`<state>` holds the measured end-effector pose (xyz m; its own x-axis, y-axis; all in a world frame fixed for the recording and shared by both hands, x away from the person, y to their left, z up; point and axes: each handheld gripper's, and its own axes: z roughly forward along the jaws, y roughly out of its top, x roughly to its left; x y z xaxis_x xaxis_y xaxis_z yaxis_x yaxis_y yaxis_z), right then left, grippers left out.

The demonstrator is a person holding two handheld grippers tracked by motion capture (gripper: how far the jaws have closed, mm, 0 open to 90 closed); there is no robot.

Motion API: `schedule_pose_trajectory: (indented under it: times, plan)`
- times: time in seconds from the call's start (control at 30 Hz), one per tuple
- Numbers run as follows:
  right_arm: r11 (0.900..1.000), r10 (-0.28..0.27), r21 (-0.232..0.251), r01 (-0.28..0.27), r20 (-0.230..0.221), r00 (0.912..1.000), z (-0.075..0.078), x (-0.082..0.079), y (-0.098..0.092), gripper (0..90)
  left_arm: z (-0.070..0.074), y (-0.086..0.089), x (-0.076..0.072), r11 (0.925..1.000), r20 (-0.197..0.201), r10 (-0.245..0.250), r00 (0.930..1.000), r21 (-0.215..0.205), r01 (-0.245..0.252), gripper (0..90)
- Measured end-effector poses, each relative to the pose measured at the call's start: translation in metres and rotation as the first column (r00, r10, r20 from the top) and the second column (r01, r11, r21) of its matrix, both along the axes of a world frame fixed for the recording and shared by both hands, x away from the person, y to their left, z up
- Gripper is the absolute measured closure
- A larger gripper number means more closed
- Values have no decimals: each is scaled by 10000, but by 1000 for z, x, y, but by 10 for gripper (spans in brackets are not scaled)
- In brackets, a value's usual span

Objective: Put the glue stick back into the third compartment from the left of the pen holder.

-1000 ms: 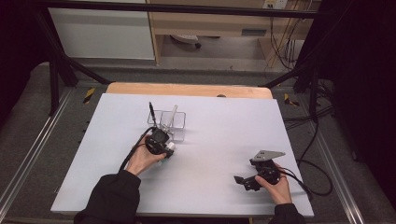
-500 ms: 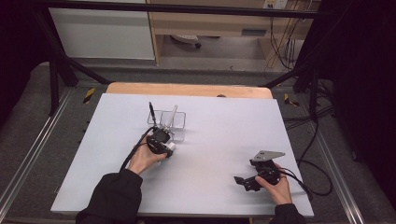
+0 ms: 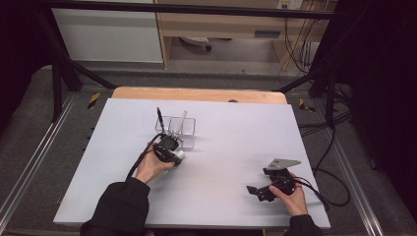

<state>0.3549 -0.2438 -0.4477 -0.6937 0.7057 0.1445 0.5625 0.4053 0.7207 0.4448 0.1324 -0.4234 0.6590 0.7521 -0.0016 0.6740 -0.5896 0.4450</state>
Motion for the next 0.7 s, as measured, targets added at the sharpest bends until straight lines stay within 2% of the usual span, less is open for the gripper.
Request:
schedule_pose_trajectory:
  times: [0.17, 0.27, 0.5, 0.7]
  plan:
    - [10000, 26, 15, -26, 9, 10000, 0, 0, 0, 12, 3, 4, -1, 10000, 75, -52, 10000, -59, 53, 650]
    - [10000, 4, 24, -3, -9, 10000, 0, 0, 0, 12, 8, 7, -4, 9996, 139, -88, 9999, -279, 91, 650]
    - [10000, -7, 5, 7, 22, 10000, 0, 0, 0, 12, 19, 16, -11, 9970, 631, -25, 9980, -767, 74, 650]
    - [10000, -21, -21, 21, 30, 10000, 0, 0, 0, 12, 28, 27, -18, 9909, 1025, 131, 9946, -1343, 8, 650]
